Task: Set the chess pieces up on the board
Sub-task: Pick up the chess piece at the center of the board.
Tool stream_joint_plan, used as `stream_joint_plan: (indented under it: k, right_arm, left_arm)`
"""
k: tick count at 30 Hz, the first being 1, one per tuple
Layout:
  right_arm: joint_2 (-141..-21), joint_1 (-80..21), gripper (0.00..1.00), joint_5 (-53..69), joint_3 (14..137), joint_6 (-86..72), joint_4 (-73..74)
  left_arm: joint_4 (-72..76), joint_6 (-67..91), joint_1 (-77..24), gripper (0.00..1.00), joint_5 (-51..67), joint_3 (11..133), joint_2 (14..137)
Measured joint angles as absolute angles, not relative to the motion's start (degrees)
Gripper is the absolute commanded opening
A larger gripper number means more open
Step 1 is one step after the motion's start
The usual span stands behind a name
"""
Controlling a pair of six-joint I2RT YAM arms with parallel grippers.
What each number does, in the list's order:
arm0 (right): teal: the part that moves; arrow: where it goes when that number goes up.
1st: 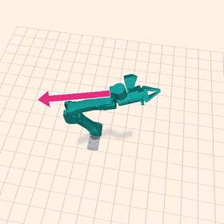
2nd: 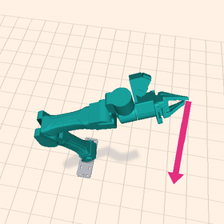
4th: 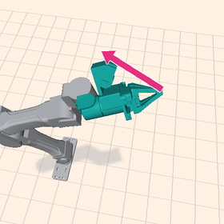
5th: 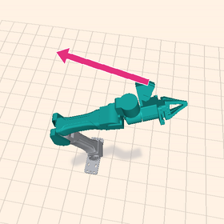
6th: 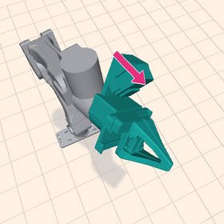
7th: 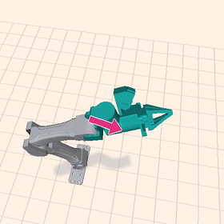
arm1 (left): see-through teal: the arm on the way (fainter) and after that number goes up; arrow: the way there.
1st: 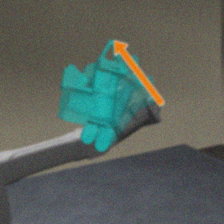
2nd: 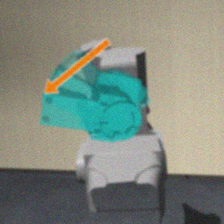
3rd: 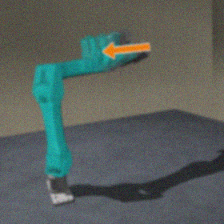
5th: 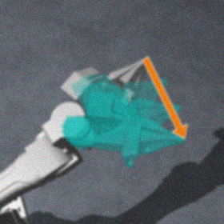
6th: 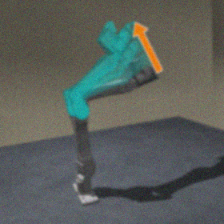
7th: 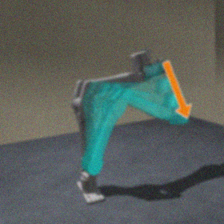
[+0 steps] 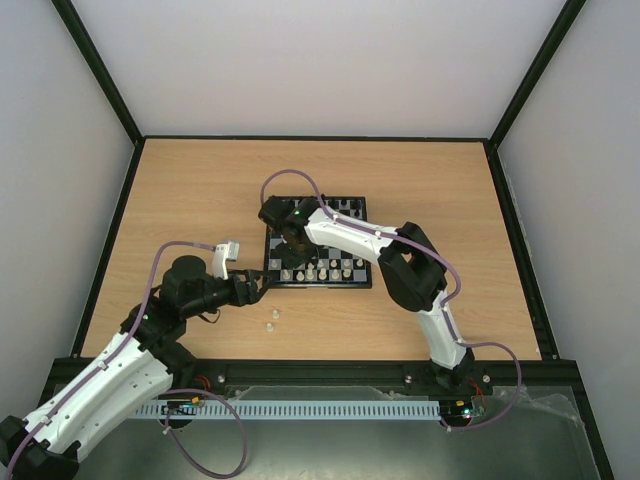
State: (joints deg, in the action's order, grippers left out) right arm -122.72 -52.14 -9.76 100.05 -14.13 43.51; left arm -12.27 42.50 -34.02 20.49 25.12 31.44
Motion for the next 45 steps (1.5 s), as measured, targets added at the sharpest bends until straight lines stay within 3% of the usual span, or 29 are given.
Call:
stream_joint_plan:
  k: [6,16,25,26,28,33,40,42,45]
  right_arm:
    - [-122.39,-52.14,0.33,-9.78,100.05,-14.02,42.57]
    - [-111.26,-52.14,0.6,-10.2,95.92,-13.65,38.81]
    - [-93.34,-52.58,0.64,-4.69,81.14,-14.48,34.5]
    - [-91.88,-52.86,0.64,-4.25,79.4,-14.74,33.95]
    - [-89.8,-54.24,0.68,-3.7,76.09,-15.46,33.08]
    - [-89.19,-60.2,0.99,-3.66,70.32,-17.61,31.68]
    - [-90.3,-66.06,1.0,-4.14,68.03,-19.99,28.67]
    - [-91.96,-66.98,0.92,-4.38,68.07,-20.47,27.42]
    - [-96.16,-67.92,0.69,-5.08,68.86,-21.17,26.59]
  left_arm:
    - [-12.25,42.5,-34.02,0.76,20.51,25.12,31.59]
    - [-12.73,41.82,-33.91,0.84,19.99,26.37,31.7]
    - [-14.92,41.23,-33.71,0.91,17.41,29.02,31.59]
    - [-15.27,41.23,-33.71,0.97,17.04,29.06,31.57]
    - [-16.01,41.28,-33.71,0.99,16.14,29.17,31.33]
    - [-18.2,41.54,-33.69,0.99,13.63,29.21,28.42]
    - [-21.32,42.15,-33.67,1.0,11.29,29.45,22.13]
    - [-22.37,42.46,-33.67,0.99,10.74,29.91,20.36]
    - [-23.2,42.65,-33.67,1.0,10.02,30.7,18.57]
